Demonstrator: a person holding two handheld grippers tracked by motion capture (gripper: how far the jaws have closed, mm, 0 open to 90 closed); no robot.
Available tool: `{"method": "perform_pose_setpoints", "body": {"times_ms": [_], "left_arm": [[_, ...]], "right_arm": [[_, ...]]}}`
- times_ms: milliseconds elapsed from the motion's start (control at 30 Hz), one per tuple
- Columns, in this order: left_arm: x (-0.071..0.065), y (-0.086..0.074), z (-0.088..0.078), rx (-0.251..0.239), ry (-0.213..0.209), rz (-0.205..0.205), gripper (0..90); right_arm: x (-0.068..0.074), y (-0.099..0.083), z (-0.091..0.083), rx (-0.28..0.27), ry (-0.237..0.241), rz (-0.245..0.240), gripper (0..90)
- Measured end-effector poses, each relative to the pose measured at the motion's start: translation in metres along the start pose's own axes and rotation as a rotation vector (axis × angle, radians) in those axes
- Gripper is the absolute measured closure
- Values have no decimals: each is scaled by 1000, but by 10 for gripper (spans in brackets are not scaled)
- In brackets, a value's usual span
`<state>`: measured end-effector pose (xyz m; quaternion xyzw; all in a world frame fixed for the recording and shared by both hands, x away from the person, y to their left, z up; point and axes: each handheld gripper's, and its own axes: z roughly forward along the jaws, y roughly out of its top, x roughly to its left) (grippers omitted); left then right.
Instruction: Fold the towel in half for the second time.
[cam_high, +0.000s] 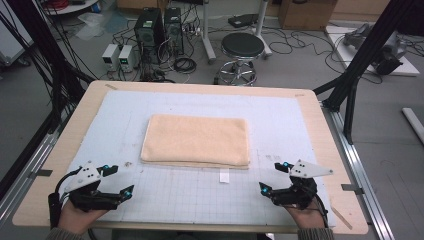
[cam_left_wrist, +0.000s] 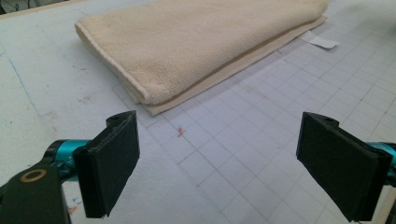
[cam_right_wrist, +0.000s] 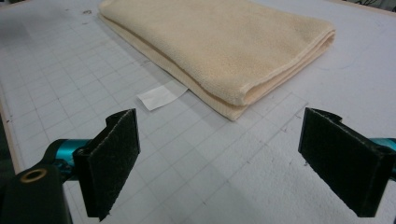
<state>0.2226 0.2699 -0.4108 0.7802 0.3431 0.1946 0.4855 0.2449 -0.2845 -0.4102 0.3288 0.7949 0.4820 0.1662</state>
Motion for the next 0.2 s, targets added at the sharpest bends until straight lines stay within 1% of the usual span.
{"method": "perform_pose_setpoints", "body": {"times_ms": [33,200], "left_arm": [[0,0,0,0,1,1,139],[0,0,0,-2,4,-1,139]], "right_arm": [[1,0,0,8,2,13,120],[0,-1,3,13,8,8,120]]}}
